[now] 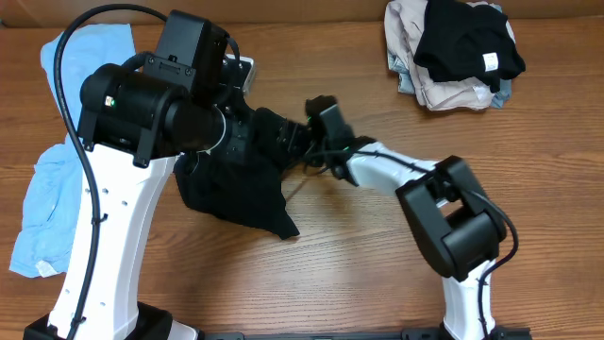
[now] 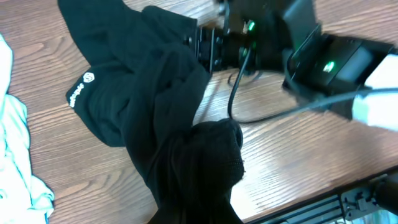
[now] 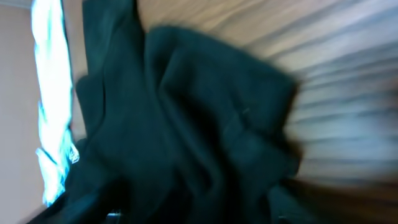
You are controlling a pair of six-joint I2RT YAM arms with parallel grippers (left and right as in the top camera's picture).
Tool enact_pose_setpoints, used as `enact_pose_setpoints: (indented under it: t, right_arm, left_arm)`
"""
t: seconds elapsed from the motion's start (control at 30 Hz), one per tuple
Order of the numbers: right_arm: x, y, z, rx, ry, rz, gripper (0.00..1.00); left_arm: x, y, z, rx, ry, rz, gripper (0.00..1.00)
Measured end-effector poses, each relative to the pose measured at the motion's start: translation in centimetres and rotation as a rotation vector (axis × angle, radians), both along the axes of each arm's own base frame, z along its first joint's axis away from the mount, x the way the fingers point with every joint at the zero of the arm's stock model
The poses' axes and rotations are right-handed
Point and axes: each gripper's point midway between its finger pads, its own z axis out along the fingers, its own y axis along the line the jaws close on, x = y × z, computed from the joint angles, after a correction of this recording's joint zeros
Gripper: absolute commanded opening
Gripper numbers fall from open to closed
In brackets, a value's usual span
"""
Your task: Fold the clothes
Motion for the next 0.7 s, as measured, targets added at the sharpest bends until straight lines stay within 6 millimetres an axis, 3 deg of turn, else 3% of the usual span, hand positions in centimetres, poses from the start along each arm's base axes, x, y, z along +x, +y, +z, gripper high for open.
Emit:
enact_pose_setpoints:
  t: [0.07, 0.17, 0.33, 0.4, 0.53, 0.63, 0.7]
  right_arm:
    - [-0.5, 0.4, -0.5, -0.031, 0.000, -0.004, 0.23]
    - [-0.9, -0.1, -1.5, -0.073, 0.021, -0.022, 0.07]
    - [0.1, -2.6, -1.9, -0.093, 0.072, -0.071, 0.04]
    - [0.5, -4.9, -1.8, -0.120, 0.112, -0.082, 0.04]
    - [0.9, -11.4, -0.6, -0.197, 0.173, -0.127, 0.04]
    - [0.7, -15.9, 2.3, -0.228, 0.177, -0.154, 0.04]
    - [0.2, -18.3, 6.0, -0.227, 0.146, -0.161, 0.04]
  left_arm:
    - [0.1, 0.1, 0.0, 0.009, -0.003, 0.003, 0.04]
    - [0.2, 0.5, -0.1, 0.030, -0.010, 0.013, 0.04]
    - [0.6, 1.7, -0.1, 0.096, -0.034, 0.041, 0.04]
    - [0.9, 2.3, -0.1, 0.125, -0.046, 0.055, 0.04]
    - [1.8, 3.4, 0.2, 0.160, -0.080, 0.094, 0.04]
    - [2.9, 5.0, 0.5, 0.163, -0.107, 0.158, 0.04]
    - [3.6, 6.6, 0.8, 0.165, -0.123, 0.210, 0.04]
